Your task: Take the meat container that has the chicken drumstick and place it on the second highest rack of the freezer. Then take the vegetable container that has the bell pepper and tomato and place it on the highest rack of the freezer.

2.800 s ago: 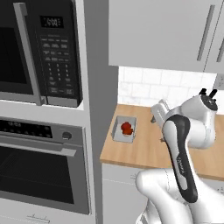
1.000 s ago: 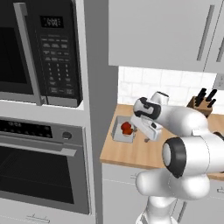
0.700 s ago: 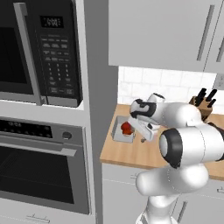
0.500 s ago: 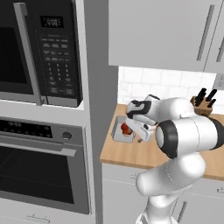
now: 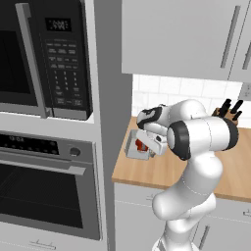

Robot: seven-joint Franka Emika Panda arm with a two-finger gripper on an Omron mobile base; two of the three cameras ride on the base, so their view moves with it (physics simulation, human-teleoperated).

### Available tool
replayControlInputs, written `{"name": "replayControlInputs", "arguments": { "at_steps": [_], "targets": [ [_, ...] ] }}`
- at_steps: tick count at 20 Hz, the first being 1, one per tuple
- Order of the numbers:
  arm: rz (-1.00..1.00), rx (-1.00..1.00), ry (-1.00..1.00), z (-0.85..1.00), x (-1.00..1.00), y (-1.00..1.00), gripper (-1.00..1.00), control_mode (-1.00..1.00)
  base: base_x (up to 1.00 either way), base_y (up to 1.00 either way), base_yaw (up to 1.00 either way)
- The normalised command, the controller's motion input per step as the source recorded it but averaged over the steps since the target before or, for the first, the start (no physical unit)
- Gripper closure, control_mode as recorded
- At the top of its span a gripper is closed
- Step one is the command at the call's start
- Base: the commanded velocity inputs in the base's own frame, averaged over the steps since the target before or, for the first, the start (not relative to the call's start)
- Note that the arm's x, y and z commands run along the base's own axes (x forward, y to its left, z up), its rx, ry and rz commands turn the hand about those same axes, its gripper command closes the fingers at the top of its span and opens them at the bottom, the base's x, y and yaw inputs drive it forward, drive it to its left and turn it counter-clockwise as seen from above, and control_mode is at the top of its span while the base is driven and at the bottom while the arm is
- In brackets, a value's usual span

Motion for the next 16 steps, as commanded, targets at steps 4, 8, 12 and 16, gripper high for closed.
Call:
{"name": "replayControlInputs", "arguments": {
  "at_steps": [4,8,12,16],
  "targets": [
    [0.05,0.0,0.11,-0.73,0.07,-0.01,-1.0,-1.0,0.0,0.0,0.0],
    [0.07,0.01,0.03,-0.65,-0.36,-0.22,-1.0,-1.0,0.0,0.0,0.0],
    [0.04,0.0,0.0,-0.49,-0.2,-0.13,-1.0,-1.0,0.0,0.0,0.0],
    [0.0,0.0,0.05,-0.53,0.04,0.0,1.0,-1.0,0.0,0.0,0.0]
  ]
}}
